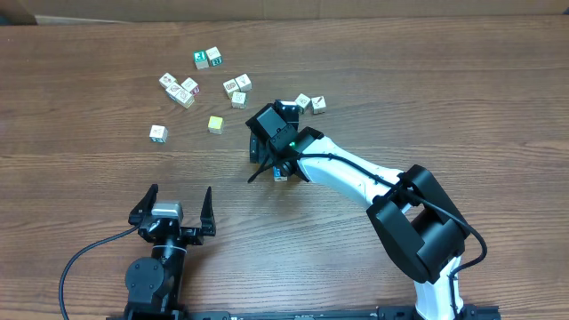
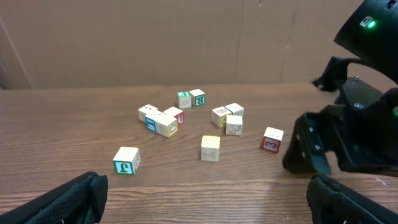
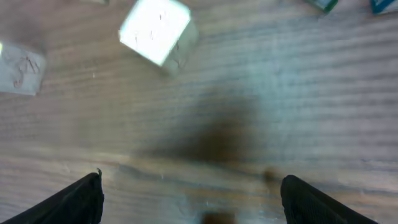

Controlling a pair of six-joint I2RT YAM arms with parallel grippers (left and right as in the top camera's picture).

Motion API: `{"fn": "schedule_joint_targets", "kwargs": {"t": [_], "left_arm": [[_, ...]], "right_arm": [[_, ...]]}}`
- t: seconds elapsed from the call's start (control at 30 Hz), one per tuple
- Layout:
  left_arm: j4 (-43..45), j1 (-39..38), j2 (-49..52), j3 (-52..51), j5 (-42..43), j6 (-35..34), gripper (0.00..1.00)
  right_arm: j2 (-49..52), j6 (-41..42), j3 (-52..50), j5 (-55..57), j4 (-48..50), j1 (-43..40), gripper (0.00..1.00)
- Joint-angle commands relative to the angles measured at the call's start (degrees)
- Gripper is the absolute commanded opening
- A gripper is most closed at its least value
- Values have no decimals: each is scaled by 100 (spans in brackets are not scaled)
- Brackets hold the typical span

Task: Form a tower
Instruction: 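Raise the right gripper and move it toward the far blocks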

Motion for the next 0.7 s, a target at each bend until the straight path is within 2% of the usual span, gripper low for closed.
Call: {"fn": "schedule_joint_targets", "kwargs": {"t": [0.0, 0.17, 0.3, 0.43, 0.67], "left_arm": [[13, 39, -66, -22, 68, 90, 100], [13, 39, -66, -20, 66, 90, 100], [13, 39, -66, -20, 68, 90, 99], [13, 39, -66, -20, 68, 90, 100], [13, 39, -66, -20, 66, 90, 99]], "right_arm": [[20, -894, 793, -195, -525, -31, 87], [20, -1827, 2476, -192, -1980, -129, 87], [20, -2286, 3838, -190, -2566, -157, 87], [20, -2597, 4649, -188, -2524, -164, 87], [306, -2601, 4666, -105, -1884, -166, 88]]}}
